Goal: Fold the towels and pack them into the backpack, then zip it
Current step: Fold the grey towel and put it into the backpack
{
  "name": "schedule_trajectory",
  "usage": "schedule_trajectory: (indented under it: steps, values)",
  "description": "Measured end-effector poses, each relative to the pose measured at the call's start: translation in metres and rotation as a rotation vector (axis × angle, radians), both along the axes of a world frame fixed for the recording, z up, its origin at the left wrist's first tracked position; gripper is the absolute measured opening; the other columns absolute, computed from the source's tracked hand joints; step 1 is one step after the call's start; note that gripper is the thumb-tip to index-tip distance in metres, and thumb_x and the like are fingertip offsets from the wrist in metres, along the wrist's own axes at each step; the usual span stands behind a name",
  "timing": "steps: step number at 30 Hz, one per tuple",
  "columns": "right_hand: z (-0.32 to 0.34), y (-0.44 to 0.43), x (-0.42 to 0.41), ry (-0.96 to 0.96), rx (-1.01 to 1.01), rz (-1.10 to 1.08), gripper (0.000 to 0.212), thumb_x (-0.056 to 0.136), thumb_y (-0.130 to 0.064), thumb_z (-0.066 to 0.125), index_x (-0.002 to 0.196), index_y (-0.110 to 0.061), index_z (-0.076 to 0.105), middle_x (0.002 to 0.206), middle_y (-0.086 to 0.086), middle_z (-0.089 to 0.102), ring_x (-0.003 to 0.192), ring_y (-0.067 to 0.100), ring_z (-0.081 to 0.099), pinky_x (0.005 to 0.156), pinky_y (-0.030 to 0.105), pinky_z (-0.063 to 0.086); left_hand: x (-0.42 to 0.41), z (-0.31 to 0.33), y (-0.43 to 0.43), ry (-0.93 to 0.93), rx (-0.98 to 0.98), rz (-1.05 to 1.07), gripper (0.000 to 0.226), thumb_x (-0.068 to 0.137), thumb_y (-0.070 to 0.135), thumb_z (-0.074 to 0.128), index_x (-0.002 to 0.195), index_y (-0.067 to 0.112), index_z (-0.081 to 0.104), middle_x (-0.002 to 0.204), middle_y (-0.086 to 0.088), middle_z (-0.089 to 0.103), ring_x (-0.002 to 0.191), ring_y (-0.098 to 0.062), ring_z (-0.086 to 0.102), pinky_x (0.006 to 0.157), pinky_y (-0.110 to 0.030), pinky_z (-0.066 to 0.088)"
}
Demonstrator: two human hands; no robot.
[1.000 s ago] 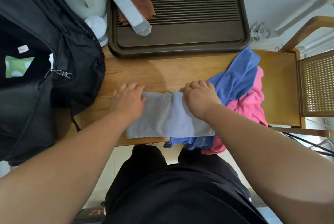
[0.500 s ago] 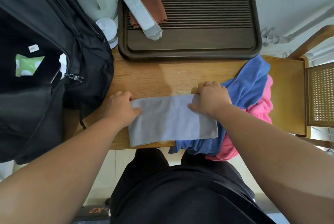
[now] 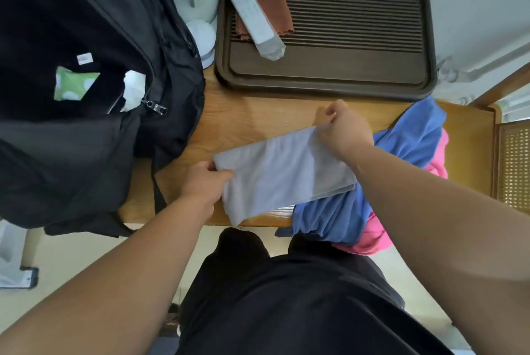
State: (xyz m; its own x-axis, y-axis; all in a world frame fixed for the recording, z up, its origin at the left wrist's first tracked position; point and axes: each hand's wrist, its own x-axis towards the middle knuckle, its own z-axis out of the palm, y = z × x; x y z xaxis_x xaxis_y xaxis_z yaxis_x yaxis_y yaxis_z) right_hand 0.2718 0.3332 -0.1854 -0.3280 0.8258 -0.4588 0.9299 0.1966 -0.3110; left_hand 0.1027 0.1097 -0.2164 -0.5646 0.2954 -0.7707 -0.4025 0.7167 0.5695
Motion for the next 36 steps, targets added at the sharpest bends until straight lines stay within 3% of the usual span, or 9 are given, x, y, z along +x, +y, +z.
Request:
schedule_trajectory:
  steps: [3, 7, 10, 16, 19, 22, 26, 32, 36]
  values:
    - [0.003, -0.026, -0.01, -0.112, 0.282, 0.358, 0.048, 0.088, -0.046, 0.06, 0.131, -0.027, 0.05, 0.133, 0.005, 0.05, 0.123, 0.032, 0.045, 0.098, 0.045, 0.036, 0.002, 0.002, 0.006, 0.039, 0.056, 0.049, 0.021, 0.089, 0.022, 0.07, 0.109, 0.022, 0.064, 0.103, 0.004, 0.071, 0.094, -0.016, 0.067, 0.078, -0.034, 0.056]
    - [-0.019, -0.079, -0.011, -0.208, 0.163, 0.808, 0.075, 0.097, -0.062, 0.034, 0.158, -0.023, 0.015, 0.166, 0.007, 0.008, 0.152, 0.034, 0.005, 0.12, 0.056, 0.013, 0.001, 0.004, 0.009, -0.007, 0.085, 0.09, 0.029, 0.093, 0.022, 0.068, 0.12, 0.021, 0.058, 0.109, 0.003, 0.068, 0.095, -0.016, 0.066, 0.07, -0.033, 0.051]
    - [-0.044, -0.097, 0.001, -0.309, 0.026, 0.839, 0.083, 0.098, -0.067, 0.02, 0.156, -0.023, -0.02, 0.163, 0.002, -0.03, 0.15, 0.033, -0.026, 0.12, 0.062, -0.001, 0.002, 0.006, 0.007, -0.08, 0.11, 0.095, 0.04, 0.094, 0.016, 0.066, 0.131, 0.024, 0.054, 0.109, 0.006, 0.069, 0.097, -0.016, 0.067, 0.066, -0.032, 0.05]
    - [-0.052, -0.094, -0.002, -0.313, 0.026, 0.852, 0.086, 0.096, -0.069, 0.019, 0.151, -0.025, -0.03, 0.157, 0.002, -0.04, 0.146, 0.033, -0.034, 0.12, 0.061, -0.007, 0.012, 0.023, 0.004, -0.066, 0.289, 0.069, 0.051, 0.091, 0.001, 0.065, 0.134, 0.024, 0.05, 0.109, 0.003, 0.075, 0.099, -0.014, 0.072, 0.077, -0.034, 0.058]
    - [-0.048, -0.089, -0.002, -0.241, -0.032, 0.842, 0.086, 0.097, -0.066, 0.028, 0.155, -0.027, -0.021, 0.161, -0.002, -0.033, 0.148, 0.031, -0.029, 0.12, 0.06, -0.005, 0.024, 0.038, 0.012, 0.001, 0.357, -0.045, 0.047, 0.089, 0.0, 0.067, 0.124, 0.029, 0.055, 0.102, 0.002, 0.076, 0.096, -0.015, 0.072, 0.078, -0.034, 0.059]
    - [-0.037, -0.074, 0.006, 0.113, -0.188, 0.624, 0.064, 0.101, -0.04, 0.047, 0.158, -0.024, 0.023, 0.168, 0.001, 0.005, 0.154, 0.027, 0.001, 0.124, 0.049, 0.008, 0.041, 0.047, 0.032, 0.095, 0.376, -0.092, 0.044, 0.086, 0.002, 0.071, 0.118, 0.029, 0.058, 0.095, -0.002, 0.074, 0.085, -0.014, 0.07, 0.073, -0.03, 0.057]
    - [-0.016, -0.05, 0.036, 0.447, -0.137, 0.107, 0.029, 0.099, -0.022, 0.049, 0.119, -0.016, 0.069, 0.124, 0.005, 0.065, 0.119, 0.021, 0.056, 0.105, 0.038, 0.043, 0.07, 0.052, 0.068, 0.208, 0.374, -0.144, 0.037, 0.085, 0.006, 0.071, 0.103, 0.036, 0.059, 0.087, 0.0, 0.07, 0.068, -0.004, 0.065, 0.057, -0.02, 0.051]
    - [0.002, -0.027, 0.072, 0.635, -0.566, -0.365, 0.026, 0.102, -0.033, 0.053, 0.125, -0.022, 0.057, 0.091, 0.007, 0.072, 0.077, 0.014, 0.063, 0.073, 0.031, 0.05, 0.115, 0.032, 0.117, 0.299, 0.308, -0.331, 0.037, 0.084, 0.015, 0.074, 0.115, 0.029, 0.059, 0.092, 0.006, 0.069, 0.084, -0.011, 0.067, 0.075, -0.033, 0.058]
    - [-0.011, -0.02, 0.083, 0.508, -0.499, -0.19, 0.04, 0.097, -0.037, 0.058, 0.134, -0.04, 0.043, 0.07, -0.003, 0.061, 0.066, 0.012, 0.055, 0.065, 0.027, 0.045, 0.129, 0.014, 0.126, 0.164, 0.216, -0.564, 0.044, 0.09, 0.022, 0.069, 0.132, 0.023, 0.057, 0.113, 0.004, 0.07, 0.103, -0.012, 0.066, 0.097, -0.037, 0.053]
